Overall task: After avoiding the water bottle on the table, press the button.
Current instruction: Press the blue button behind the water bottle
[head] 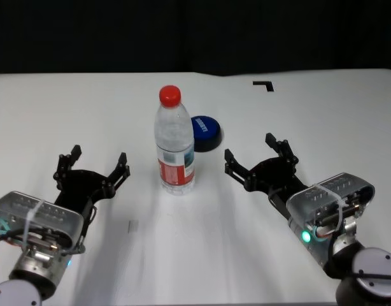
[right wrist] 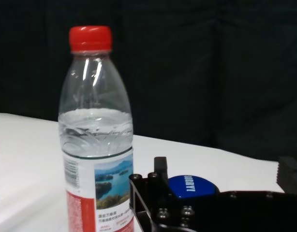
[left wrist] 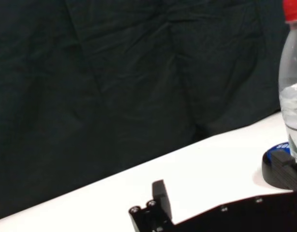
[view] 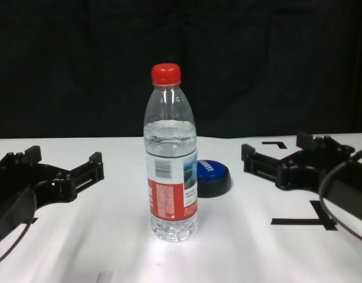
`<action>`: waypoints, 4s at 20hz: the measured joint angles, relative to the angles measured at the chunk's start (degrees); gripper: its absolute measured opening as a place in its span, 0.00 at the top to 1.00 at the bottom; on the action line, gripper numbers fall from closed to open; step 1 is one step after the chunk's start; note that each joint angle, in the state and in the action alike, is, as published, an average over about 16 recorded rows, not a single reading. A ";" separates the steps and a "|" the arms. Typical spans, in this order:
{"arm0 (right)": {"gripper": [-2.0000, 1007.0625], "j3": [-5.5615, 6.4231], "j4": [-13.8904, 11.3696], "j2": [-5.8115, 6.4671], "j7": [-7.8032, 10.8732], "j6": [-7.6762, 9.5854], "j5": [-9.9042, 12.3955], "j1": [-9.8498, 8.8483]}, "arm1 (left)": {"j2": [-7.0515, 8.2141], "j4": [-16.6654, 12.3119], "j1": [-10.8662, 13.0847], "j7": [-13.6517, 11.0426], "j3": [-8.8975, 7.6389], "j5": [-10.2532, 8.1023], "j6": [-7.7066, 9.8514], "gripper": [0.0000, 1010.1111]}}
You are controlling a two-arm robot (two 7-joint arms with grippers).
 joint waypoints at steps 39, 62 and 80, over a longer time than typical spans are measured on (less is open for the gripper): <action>0.00 -0.37 17.65 -4.79 -0.82 1.93 -3.47 17.12 | 0.00 0.00 0.00 0.00 0.00 0.00 0.00 0.01; 0.00 -0.95 27.93 -6.53 -0.54 0.67 -4.25 24.43 | 0.00 0.00 0.00 0.00 0.00 0.00 0.00 0.01; 0.00 -1.11 36.03 -8.03 -0.87 -1.51 -5.12 29.92 | 0.00 0.00 0.00 0.00 0.00 0.00 0.00 0.01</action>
